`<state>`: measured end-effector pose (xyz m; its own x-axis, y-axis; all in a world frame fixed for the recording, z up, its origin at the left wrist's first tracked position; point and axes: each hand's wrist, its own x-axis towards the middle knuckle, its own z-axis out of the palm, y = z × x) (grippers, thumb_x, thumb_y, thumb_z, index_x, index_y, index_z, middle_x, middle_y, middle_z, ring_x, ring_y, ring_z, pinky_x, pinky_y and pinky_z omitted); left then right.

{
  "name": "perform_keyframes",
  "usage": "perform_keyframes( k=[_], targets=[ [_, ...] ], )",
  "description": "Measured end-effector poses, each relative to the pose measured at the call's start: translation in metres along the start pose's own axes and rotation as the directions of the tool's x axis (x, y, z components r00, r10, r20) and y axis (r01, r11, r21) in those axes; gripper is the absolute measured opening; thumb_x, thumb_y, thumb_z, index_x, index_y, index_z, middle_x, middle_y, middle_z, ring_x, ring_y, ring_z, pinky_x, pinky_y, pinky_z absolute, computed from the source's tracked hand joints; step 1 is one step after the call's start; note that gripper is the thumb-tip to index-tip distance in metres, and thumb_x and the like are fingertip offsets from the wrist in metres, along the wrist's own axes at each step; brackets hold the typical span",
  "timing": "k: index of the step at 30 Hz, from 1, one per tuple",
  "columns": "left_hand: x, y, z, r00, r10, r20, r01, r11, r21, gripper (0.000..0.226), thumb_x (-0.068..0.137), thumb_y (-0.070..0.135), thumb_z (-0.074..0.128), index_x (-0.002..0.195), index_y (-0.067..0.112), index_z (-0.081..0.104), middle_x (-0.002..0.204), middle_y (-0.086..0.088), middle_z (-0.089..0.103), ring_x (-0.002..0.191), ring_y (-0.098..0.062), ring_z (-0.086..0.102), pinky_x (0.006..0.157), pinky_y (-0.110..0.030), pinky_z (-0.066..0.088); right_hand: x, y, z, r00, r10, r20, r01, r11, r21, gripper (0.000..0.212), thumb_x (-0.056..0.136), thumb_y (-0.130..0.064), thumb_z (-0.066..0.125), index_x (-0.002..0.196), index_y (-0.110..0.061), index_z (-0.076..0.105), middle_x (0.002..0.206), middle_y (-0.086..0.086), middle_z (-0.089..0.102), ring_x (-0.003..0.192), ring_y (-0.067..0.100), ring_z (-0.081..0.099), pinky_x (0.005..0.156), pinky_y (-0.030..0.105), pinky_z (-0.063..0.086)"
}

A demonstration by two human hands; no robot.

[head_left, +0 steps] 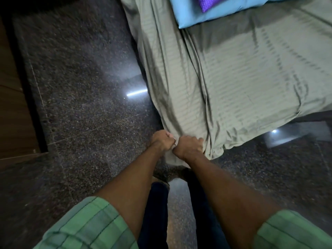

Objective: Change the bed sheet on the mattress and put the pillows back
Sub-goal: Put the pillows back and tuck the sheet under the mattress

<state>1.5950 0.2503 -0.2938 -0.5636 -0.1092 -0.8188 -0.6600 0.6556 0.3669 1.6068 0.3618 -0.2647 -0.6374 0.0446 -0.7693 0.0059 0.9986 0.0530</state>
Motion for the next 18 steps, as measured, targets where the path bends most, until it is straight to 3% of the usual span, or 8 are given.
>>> perform_keyframes(
  k=[2, 7, 14, 18],
  targets=[
    [-0.015, 0.006, -0.019, 0.997, 0.053, 0.049, -0.053, 0.999, 0.002, 0.017, 0.089, 0.023, 0.064, 0.087, 0.009, 0.075, 0.093, -0.008, 0.075, 0.094, -0.027, 0.069, 0.080, -0.035, 0.056, -0.010, -0.006, -0.017, 0.997, -0.001, -0.071, 0.010, 0.991, 0.132, 0.040, 0.094, -0.043, 0.051, 0.120, -0.017, 0.066, 0.124, 0.011, 0.066, 0.116, 0.034, 0.060, 0.097, 0.043, 0.043],
    [-0.056, 0.023, -0.092, 0.991, 0.125, -0.050, -0.121, 0.990, 0.075, 0.015, 0.087, 0.020, 0.064, 0.072, 0.023, 0.066, 0.093, 0.002, 0.075, 0.090, -0.021, 0.068, 0.084, -0.032, 0.057, -0.051, -0.029, -0.074, 0.992, 0.030, -0.120, 0.010, 0.948, 0.318, 0.032, 0.088, -0.036, 0.057, 0.105, -0.012, 0.072, 0.110, 0.016, 0.071, 0.105, 0.036, 0.065, 0.084, 0.038, 0.053],
    [-0.097, 0.058, -0.199, 0.963, 0.266, -0.055, -0.255, 0.955, 0.152, 0.012, 0.089, 0.023, 0.065, 0.084, 0.017, 0.073, 0.091, -0.003, 0.075, 0.091, -0.023, 0.069, 0.084, -0.035, 0.057, -0.093, -0.072, -0.179, 0.978, 0.095, -0.183, 0.018, 0.845, 0.534, 0.039, 0.085, -0.043, 0.061, 0.102, -0.010, 0.074, 0.107, 0.017, 0.071, 0.104, 0.037, 0.068, 0.080, 0.037, 0.055],
    [-0.096, 0.082, -0.260, 0.944, 0.321, -0.083, -0.295, 0.927, 0.231, 0.018, 0.089, 0.032, 0.061, 0.085, 0.020, 0.073, 0.094, -0.001, 0.076, 0.095, -0.022, 0.069, 0.078, -0.029, 0.050, -0.089, -0.091, -0.241, 0.967, 0.140, -0.214, 0.027, 0.778, 0.628, 0.033, 0.086, -0.031, 0.062, 0.109, -0.011, 0.072, 0.113, 0.016, 0.071, 0.109, 0.036, 0.066, 0.087, 0.039, 0.056]
  ],
)
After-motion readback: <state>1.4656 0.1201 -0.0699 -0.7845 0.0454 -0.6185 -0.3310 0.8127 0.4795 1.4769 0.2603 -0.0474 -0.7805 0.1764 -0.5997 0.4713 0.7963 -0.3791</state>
